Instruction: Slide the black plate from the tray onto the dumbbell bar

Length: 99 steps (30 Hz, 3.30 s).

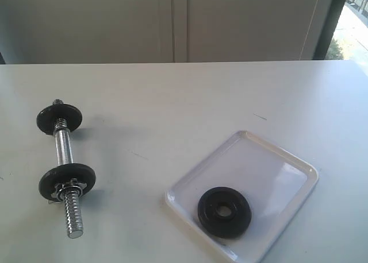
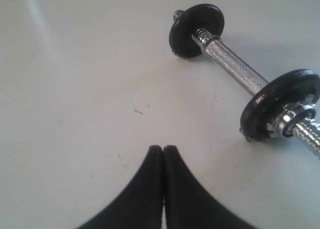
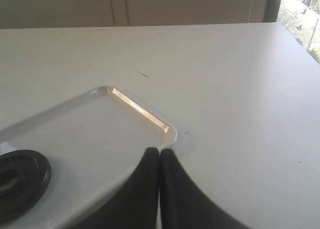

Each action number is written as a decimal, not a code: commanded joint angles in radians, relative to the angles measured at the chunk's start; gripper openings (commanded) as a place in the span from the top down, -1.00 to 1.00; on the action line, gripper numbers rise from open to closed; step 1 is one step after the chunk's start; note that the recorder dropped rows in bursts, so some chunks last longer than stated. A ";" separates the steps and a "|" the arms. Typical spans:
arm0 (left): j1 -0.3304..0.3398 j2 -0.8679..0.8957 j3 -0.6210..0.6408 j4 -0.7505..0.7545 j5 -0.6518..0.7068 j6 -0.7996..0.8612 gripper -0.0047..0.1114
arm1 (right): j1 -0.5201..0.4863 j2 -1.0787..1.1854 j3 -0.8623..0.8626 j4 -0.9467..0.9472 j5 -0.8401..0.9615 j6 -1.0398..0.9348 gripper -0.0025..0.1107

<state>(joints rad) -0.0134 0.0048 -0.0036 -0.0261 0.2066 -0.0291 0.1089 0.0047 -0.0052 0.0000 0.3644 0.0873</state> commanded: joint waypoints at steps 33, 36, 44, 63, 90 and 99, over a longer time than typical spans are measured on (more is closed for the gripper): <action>0.001 -0.005 0.004 0.032 -0.509 0.161 0.92 | 0.002 -0.005 0.005 0.000 -0.009 0.003 0.96; 0.001 -0.005 0.004 0.032 -0.711 0.161 0.92 | 0.002 -0.005 0.005 0.000 -0.009 0.003 0.96; 0.001 -0.005 0.004 0.026 -1.051 0.148 0.92 | 0.002 -0.005 0.005 0.000 -0.009 0.003 0.96; 0.001 0.058 -0.085 0.026 -1.086 -0.001 0.92 | 0.011 -0.005 0.005 0.000 -0.009 0.003 0.96; 0.001 0.274 -0.260 0.096 -1.345 -0.204 0.92 | 0.011 -0.005 0.005 0.000 -0.009 0.003 0.96; 0.001 0.276 -0.298 0.090 -1.081 -0.174 0.92 | 0.011 -0.005 0.005 0.000 -0.009 0.003 0.96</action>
<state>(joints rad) -0.0134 0.2805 -0.2724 0.0680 -1.0084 -0.2081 0.1195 0.0047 -0.0052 0.0000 0.3644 0.0873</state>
